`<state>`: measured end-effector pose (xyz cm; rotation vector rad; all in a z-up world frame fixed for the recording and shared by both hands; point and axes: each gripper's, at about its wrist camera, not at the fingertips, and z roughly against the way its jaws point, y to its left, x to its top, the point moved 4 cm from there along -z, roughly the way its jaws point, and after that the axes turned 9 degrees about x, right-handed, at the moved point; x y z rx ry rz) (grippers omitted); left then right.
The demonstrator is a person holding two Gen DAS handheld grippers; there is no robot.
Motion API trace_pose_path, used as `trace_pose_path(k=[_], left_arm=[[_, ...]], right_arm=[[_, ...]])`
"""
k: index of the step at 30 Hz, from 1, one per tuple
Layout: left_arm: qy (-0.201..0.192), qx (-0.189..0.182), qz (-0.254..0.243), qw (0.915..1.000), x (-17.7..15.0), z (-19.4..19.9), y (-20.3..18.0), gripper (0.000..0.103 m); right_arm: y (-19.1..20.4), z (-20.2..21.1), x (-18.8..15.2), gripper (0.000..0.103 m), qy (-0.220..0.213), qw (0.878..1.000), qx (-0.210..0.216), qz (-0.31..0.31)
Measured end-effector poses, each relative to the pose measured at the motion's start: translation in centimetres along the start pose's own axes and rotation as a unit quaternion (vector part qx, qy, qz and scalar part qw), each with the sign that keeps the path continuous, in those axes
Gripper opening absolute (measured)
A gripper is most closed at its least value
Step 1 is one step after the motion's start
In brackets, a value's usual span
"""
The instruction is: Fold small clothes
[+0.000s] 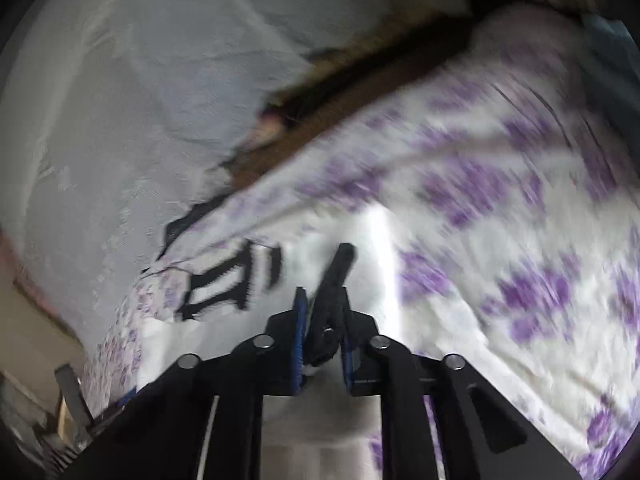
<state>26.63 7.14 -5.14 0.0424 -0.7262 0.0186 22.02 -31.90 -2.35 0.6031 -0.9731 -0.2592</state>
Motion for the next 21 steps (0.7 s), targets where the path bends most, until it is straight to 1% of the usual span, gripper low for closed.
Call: trace_pose_path(k=[1, 2, 3, 4, 5, 6, 7, 8, 9, 10, 11, 12, 13, 14, 15, 16, 17, 18, 19, 20, 21], left_arm=[[0.008, -0.001, 0.005, 1.0000, 0.0, -0.3, 0.3, 0.092], [0.016, -0.004, 0.009, 0.9998, -0.1, -0.6, 0.4, 0.092], [0.021, -0.004, 0.011, 0.9997, -0.1, -0.8, 0.6, 0.092], [0.020, -0.002, 0.009, 0.9998, -0.1, -0.7, 0.6, 0.092], [0.018, 0.002, 0.007, 0.9998, 0.0, -0.6, 0.7, 0.092], [0.010, 0.012, 0.005, 0.9999, 0.0, 0.0, 0.8, 0.092], [0.000, 0.019, 0.006, 0.9998, 0.1, 0.7, 1.0, 0.090], [-0.016, 0.020, 0.007, 0.9997, 0.7, 1.8, 1.1, 0.087], [-0.027, 0.010, 0.008, 0.9996, 1.1, 2.6, 1.0, 0.087], [-0.036, -0.007, 0.009, 0.9993, 1.7, 3.3, 0.7, 0.087], [-0.044, -0.033, 0.007, 0.9985, 2.5, 4.0, 0.1, 0.087], [-0.047, -0.043, 0.003, 0.9980, 2.9, 4.2, -0.5, 0.087], [-0.047, -0.050, -0.005, 0.9977, 3.4, 4.2, -1.2, 0.088], [-0.042, -0.054, -0.014, 0.9976, 3.7, 3.8, -2.0, 0.088], [-0.024, -0.059, -0.034, 0.9974, 4.1, 2.5, -3.3, 0.088], [-0.012, -0.056, -0.045, 0.9973, 4.1, 1.4, -4.0, 0.088], [0.005, -0.045, -0.058, 0.9973, 4.1, -0.2, -4.5, 0.088], [0.037, -0.024, -0.071, 0.9965, 3.5, -2.8, -4.9, 0.092], [0.057, -0.037, -0.055, 0.9962, 2.9, -4.6, -4.6, 0.099], [0.064, -0.067, -0.020, 0.9955, 3.0, -4.9, -3.8, 0.099], [0.065, -0.081, 0.002, 0.9946, 3.2, -4.7, -3.0, 0.099]], right_arm=[[0.2, -0.3, 0.1, 0.013, 0.007, 1.000, -0.022, 0.017], [-0.4, -0.8, -0.2, 0.015, 0.022, 0.998, -0.056, 0.025], [-1.3, -1.2, -0.2, 0.023, 0.033, 0.996, -0.081, 0.024], [-3.2, -1.3, -0.6, 0.036, 0.040, 0.994, -0.100, -0.007], [-4.3, -1.0, -0.5, 0.040, 0.036, 0.995, -0.087, -0.038], [-5.0, -0.5, -0.3, 0.038, 0.027, 0.995, -0.069, -0.069], [-4.9, 0.7, 0.3, 0.037, 0.003, 0.995, -0.068, -0.078], [-4.0, 1.7, 0.9, 0.037, -0.019, 0.996, -0.069, -0.056], [-2.5, 2.2, 1.4, 0.036, -0.033, 0.997, -0.068, -0.022], [-0.4, 2.0, 1.7, 0.036, -0.032, 0.997, -0.061, 0.021], [1.3, 1.3, 1.6, 0.036, -0.019, 0.997, -0.047, 0.050], [2.6, 0.4, 1.4, 0.036, -0.003, 0.997, -0.034, 0.069], [3.8, -1.2, 0.9, 0.036, 0.022, 0.996, -0.024, 0.086], [4.4, -2.4, 0.2, 0.036, 0.044, 0.994, -0.026, 0.098], [4.6, -4.5, -0.6, 0.035, 0.075, 0.990, -0.041, 0.114], [4.3, -5.5, -1.3, 0.034, 0.096, 0.986, -0.059, 0.121], [3.6, -6.9, -2.1, 0.035, 0.118, 0.983, -0.073, 0.123], [2.9, -7.8, -2.7, 0.035, 0.129, 0.981, -0.074, 0.127], [2.9, -7.7, -2.4, 0.035, 0.120, 0.982, -0.067, 0.128], [3.2, -7.3, -2.2, 0.034, 0.115, 0.983, -0.066, 0.124], [3.5, -6.7, -2.1, 0.034, 0.105, 0.984, -0.064, 0.127]])
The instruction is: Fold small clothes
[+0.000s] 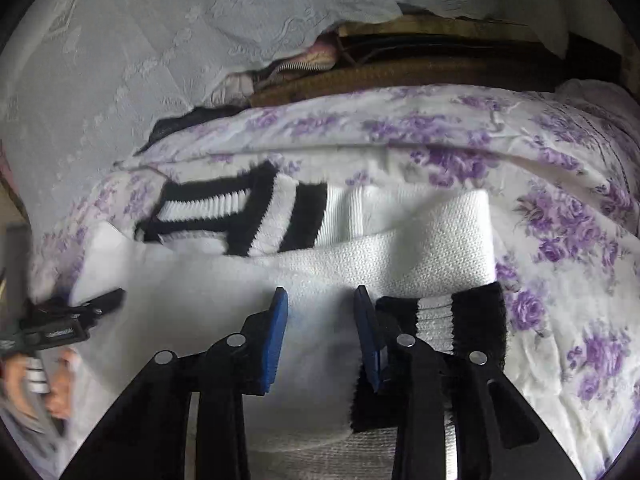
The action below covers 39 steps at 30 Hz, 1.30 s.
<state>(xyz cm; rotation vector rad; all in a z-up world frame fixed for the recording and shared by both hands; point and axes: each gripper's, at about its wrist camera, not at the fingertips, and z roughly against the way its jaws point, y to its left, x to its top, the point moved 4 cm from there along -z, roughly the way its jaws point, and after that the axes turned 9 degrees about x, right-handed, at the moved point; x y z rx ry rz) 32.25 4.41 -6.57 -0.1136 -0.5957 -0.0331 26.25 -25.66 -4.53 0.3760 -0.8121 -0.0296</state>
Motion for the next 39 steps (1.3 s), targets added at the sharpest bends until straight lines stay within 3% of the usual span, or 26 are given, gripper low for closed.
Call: trace_pose_path(k=[2, 3, 6, 8, 9, 11, 12, 16, 20, 23, 26, 28, 31, 32, 36, 39], left_arm=[[-0.023, 0.030, 0.012, 0.9992, -0.4, 1.1, 0.9, 0.097], [-0.032, 0.028, 0.015, 0.9990, -0.7, 1.8, 1.1, 0.097], [-0.059, -0.022, 0.026, 0.9977, -1.4, 4.6, 1.7, 0.097], [-0.068, -0.029, 0.016, 0.9971, -2.1, 6.0, 1.7, 0.097], [-0.062, -0.019, -0.003, 0.9979, -2.7, 5.9, 1.3, 0.097], [-0.032, 0.040, -0.043, 0.9978, -3.7, 3.8, 0.7, 0.099], [-0.018, 0.038, -0.044, 0.9981, -4.2, 2.6, 0.8, 0.099], [-0.033, 0.065, 0.006, 0.9973, -4.5, 5.0, 3.3, 0.099], [-0.043, 0.061, 0.030, 0.9968, -3.8, 6.4, 4.4, 0.098], [-0.062, 0.064, 0.005, 0.9960, -2.0, 6.6, 2.3, 0.098], [-0.085, 0.110, -0.037, 0.9896, 0.1, 5.4, -0.1, 0.098], [-0.080, 0.130, -0.030, 0.9878, 1.4, 3.7, -0.3, 0.098], [-0.006, 0.119, -0.003, 0.9929, 1.7, -1.3, 1.0, 0.099], [0.000, 0.090, 0.021, 0.9957, 1.7, -1.7, 1.9, 0.099], [-0.033, 0.074, 0.054, 0.9953, 0.8, 0.7, 3.6, 0.099], [-0.047, 0.022, 0.072, 0.9961, -1.4, 3.7, 4.3, 0.098]], right_arm=[[0.4, 1.8, 0.0, 0.035, -0.035, 0.999, -0.004, 0.012], [0.9, 2.5, -0.1, 0.035, -0.039, 0.999, -0.002, 0.018], [0.7, 5.0, -0.6, 0.035, -0.046, 0.999, -0.010, 0.018], [-0.3, 5.2, -2.0, 0.039, -0.019, 0.999, -0.019, 0.018], [-1.1, 4.4, -3.3, 0.040, 0.003, 1.000, -0.025, 0.016], [-1.9, 4.2, -3.9, 0.041, 0.000, 1.000, -0.010, 0.007], [-1.9, 4.7, -3.6, 0.040, -0.003, 1.000, -0.003, -0.003], [-1.2, 7.5, -3.9, 0.040, -0.032, 0.999, 0.003, -0.002], [-1.6, 8.9, -2.4, 0.040, -0.060, 0.998, 0.002, -0.008], [-2.4, 8.3, -0.2, 0.040, -0.063, 0.997, 0.012, -0.034], [-2.5, 5.6, 1.3, 0.040, -0.044, 0.999, -0.008, -0.023], [-2.9, 2.8, 1.8, 0.040, -0.017, 0.999, -0.008, -0.026], [-4.2, -0.9, 1.1, 0.042, 0.019, 0.999, -0.008, -0.038], [-4.3, -0.9, 1.1, 0.042, 0.011, 0.999, -0.001, -0.041], [-4.2, 2.5, 1.0, 0.044, -0.040, 0.998, 0.002, -0.051], [-2.8, 5.4, -0.8, 0.059, -0.045, 0.998, 0.027, -0.029]])
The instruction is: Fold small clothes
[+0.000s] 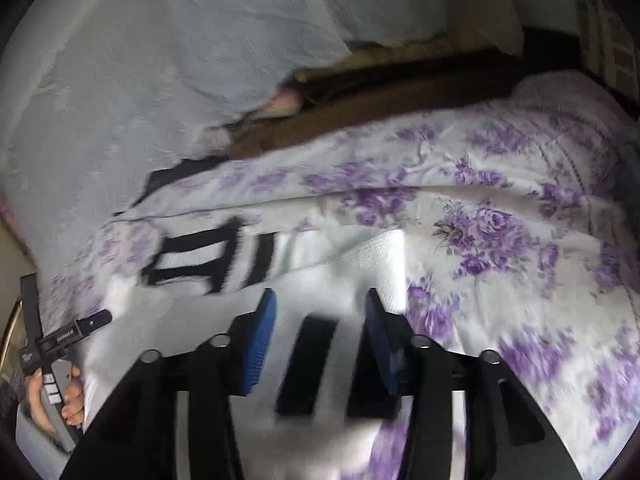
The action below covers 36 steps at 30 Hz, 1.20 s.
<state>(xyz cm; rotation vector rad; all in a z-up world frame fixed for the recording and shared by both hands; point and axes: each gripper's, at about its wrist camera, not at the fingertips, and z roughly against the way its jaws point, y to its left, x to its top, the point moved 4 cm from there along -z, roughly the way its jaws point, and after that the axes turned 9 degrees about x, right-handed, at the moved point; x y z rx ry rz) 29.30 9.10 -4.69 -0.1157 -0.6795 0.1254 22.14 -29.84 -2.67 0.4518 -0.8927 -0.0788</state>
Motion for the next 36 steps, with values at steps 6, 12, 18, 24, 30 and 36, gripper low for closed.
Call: trace_pose_path(k=[6, 12, 18, 24, 30, 36], left_arm=[[0.028, 0.036, -0.163, 0.9856, -7.6, 2.7, -2.8, 0.099], [0.038, 0.008, -0.174, 0.9841, -12.9, 7.5, -2.0, 0.099], [0.054, -0.054, -0.160, 0.9842, -16.5, 10.8, -0.7, 0.098], [0.065, -0.101, -0.163, 0.9792, -20.2, 13.3, -0.4, 0.098], [0.082, -0.149, -0.152, 0.9737, -22.6, 15.4, -0.1, 0.098], [0.075, -0.167, -0.186, 0.9654, -25.4, 17.6, -1.4, 0.098]], right_arm=[[0.7, 0.6, -2.9, 0.077, 0.029, 0.998, -0.053, 0.031], [2.5, 6.8, -8.0, 0.077, 0.011, 1.000, -0.018, 0.017], [2.0, 10.2, -13.3, 0.078, 0.023, 0.998, 0.020, -0.049], [2.0, 13.0, -16.3, 0.081, 0.017, 0.995, 0.058, -0.080], [3.1, 14.9, -18.5, 0.084, 0.026, 0.993, 0.090, -0.073], [4.0, 16.2, -20.0, 0.084, 0.036, 0.990, 0.122, -0.066]])
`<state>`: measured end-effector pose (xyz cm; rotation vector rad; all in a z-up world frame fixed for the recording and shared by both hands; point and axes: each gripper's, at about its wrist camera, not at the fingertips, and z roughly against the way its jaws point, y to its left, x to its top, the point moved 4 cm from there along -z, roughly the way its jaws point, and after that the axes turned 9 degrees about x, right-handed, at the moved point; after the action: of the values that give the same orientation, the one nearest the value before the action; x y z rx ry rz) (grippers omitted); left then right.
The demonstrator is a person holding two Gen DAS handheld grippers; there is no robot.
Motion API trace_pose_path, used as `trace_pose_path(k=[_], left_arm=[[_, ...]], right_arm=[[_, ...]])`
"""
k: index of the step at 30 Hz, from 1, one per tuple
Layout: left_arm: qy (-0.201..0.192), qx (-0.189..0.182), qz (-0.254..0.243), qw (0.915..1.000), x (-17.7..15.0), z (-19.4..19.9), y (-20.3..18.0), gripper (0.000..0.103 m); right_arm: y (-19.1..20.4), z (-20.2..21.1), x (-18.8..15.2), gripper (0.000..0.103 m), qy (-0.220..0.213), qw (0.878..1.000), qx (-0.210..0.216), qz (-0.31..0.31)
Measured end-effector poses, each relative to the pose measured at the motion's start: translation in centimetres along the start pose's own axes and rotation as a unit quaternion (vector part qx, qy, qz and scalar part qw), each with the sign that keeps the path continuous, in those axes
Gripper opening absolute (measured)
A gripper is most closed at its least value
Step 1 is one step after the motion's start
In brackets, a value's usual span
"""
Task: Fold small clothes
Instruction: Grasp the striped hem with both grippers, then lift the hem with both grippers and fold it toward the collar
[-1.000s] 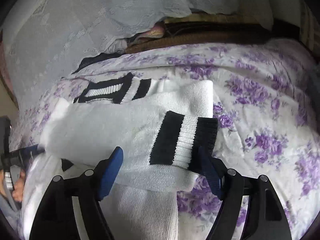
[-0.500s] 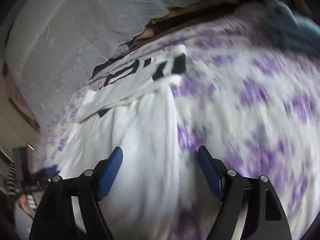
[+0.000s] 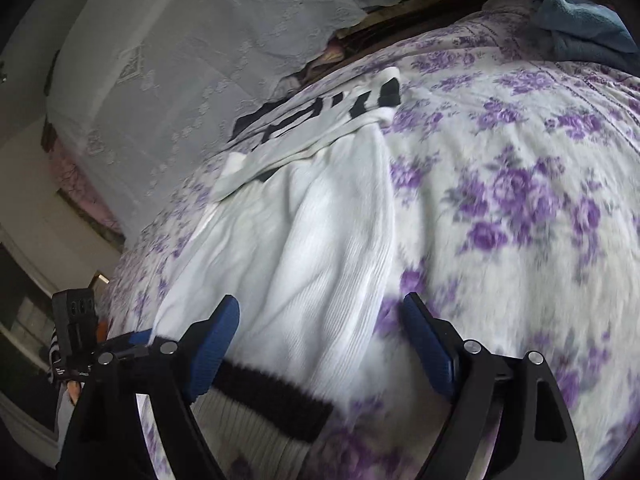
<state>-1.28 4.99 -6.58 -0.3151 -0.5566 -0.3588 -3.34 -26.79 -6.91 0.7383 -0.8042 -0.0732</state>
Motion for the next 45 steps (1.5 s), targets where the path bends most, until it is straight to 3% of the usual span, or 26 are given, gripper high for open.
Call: trace_pose_path(k=[7, 12, 14, 17, 19, 21, 25, 28, 32, 35, 36, 38, 41, 45], left_arm=[[-0.008, 0.003, 0.021, 0.9997, -0.1, 0.2, -0.2, 0.098], [-0.029, -0.034, 0.045, 0.9980, 0.2, 0.9, -0.6, 0.097], [-0.030, -0.052, 0.065, 0.9960, 0.4, 1.0, 0.0, 0.087], [-0.018, -0.057, 0.094, 0.9937, 0.7, 0.2, 1.3, 0.069], [-0.015, -0.056, 0.100, 0.9932, 0.7, 0.0, 1.7, 0.065], [-0.018, -0.051, 0.098, 0.9937, 0.6, 0.2, 1.7, 0.060], [-0.027, -0.051, 0.108, 0.9925, 0.4, 0.9, 2.4, 0.046], [-0.030, -0.061, 0.107, 0.9919, 0.6, 0.9, 2.5, 0.046], [-0.023, -0.031, 0.097, 0.9945, 2.2, -1.1, 2.9, 0.065], [-0.018, -0.047, 0.117, 0.9918, 4.3, -2.5, 3.6, 0.064], [-0.016, -0.052, 0.125, 0.9906, 4.4, -2.6, 3.7, 0.060], [-0.017, -0.049, 0.120, 0.9914, 3.9, -2.3, 3.7, 0.035], [-0.012, -0.085, 0.117, 0.9894, 1.9, -0.9, 3.4, 0.014], [-0.020, -0.084, 0.090, 0.9922, 1.4, 0.1, 2.1, 0.014]], right_arm=[[1.2, 1.1, -2.0, 0.084, 0.020, 0.999, 0.040, 0.007], [2.0, 1.6, -3.1, 0.082, 0.025, 0.999, 0.039, 0.018], [2.0, 1.4, -3.1, 0.076, 0.027, 0.999, 0.036, 0.018], [1.4, 0.6, -2.5, 0.060, 0.034, 0.999, 0.033, 0.003], [0.7, 0.2, -2.0, 0.043, 0.033, 0.999, 0.037, -0.015], [0.3, 0.3, -2.0, 0.034, 0.030, 0.998, 0.046, -0.030], [0.0, 0.8, -2.2, 0.027, 0.023, 0.996, 0.070, -0.040], [0.5, 0.4, -2.4, 0.027, 0.036, 0.997, 0.061, -0.026], [0.8, -0.5, -2.2, 0.028, 0.050, 0.997, 0.047, -0.018], [0.6, -0.5, -2.1, 0.027, 0.046, 0.997, 0.050, -0.025], [0.5, -0.4, -2.1, 0.026, 0.043, 0.997, 0.053, -0.027], [0.6, 0.1, -2.2, 0.021, 0.033, 0.998, 0.058, -0.023], [1.4, 0.9, -2.4, 0.018, 0.018, 0.998, 0.062, -0.003], [2.0, 1.3, -2.1, 0.017, 0.007, 0.998, 0.070, 0.004]])
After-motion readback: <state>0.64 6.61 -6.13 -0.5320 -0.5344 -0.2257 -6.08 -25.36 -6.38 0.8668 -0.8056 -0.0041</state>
